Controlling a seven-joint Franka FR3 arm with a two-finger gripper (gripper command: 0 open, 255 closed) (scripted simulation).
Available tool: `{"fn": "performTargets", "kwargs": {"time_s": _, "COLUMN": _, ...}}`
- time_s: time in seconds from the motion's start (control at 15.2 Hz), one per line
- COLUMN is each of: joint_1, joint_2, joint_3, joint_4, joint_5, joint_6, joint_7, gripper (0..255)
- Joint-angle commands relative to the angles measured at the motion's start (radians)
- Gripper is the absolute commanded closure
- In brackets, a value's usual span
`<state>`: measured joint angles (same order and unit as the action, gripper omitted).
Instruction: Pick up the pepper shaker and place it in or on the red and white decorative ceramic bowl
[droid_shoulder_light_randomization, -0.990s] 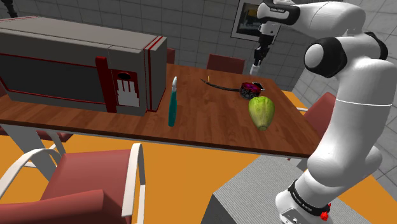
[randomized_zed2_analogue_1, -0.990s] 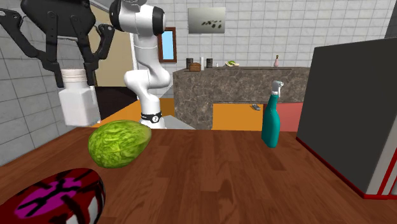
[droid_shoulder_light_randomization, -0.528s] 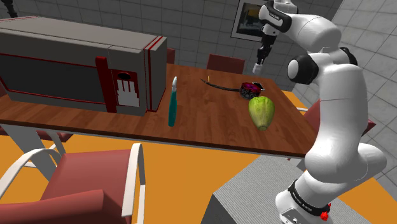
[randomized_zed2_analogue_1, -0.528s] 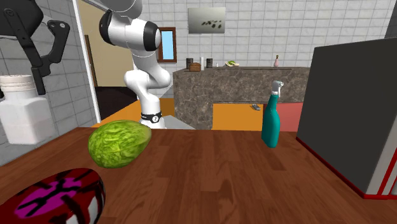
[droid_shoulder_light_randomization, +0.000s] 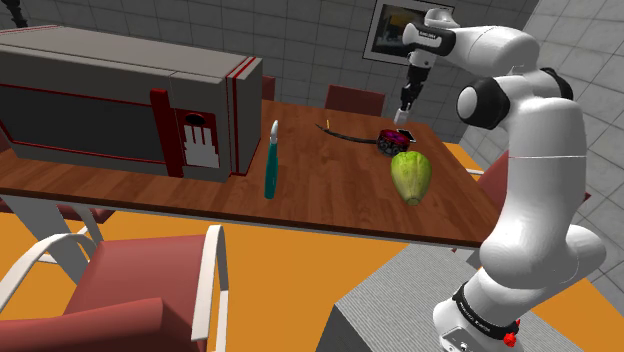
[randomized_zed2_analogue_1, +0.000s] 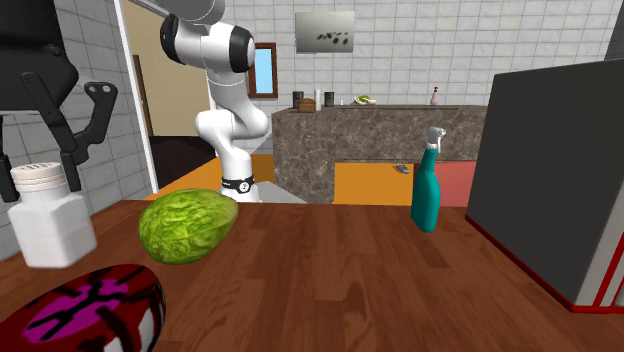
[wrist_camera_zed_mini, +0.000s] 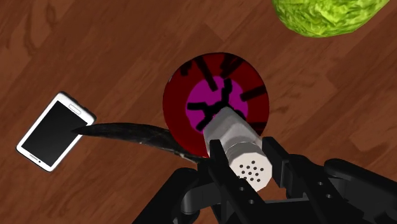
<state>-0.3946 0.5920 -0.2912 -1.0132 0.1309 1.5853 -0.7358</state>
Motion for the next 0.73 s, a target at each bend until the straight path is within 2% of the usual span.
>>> {"fn": "performTargets", "kwargs": {"time_s": 0.0, "joint_1": 0.007, "joint_2": -0.014, "joint_3": -0.001, "joint_4": -0.051, "joint_5": -0.003, "joint_6": 0.038, "joint_7": 0.0, "gripper": 255}}
{"fn": "performTargets", "kwargs": {"time_s": 0.53, "joint_1": 0.024, "joint_2": -0.033, "joint_3": 0.0, "joint_4": -0.197, "joint_5": -0.006, "joint_6": 0.163, "joint_7": -0.002, "gripper": 255}}
{"fn": "performTargets", "kwargs": {"time_s": 0.66, "joint_1": 0.024, "joint_2": -0.033, "joint_3": 0.0, "joint_4": -0.197, "joint_5": -0.006, "joint_6": 0.164, "joint_7": -0.002, "gripper": 255}}
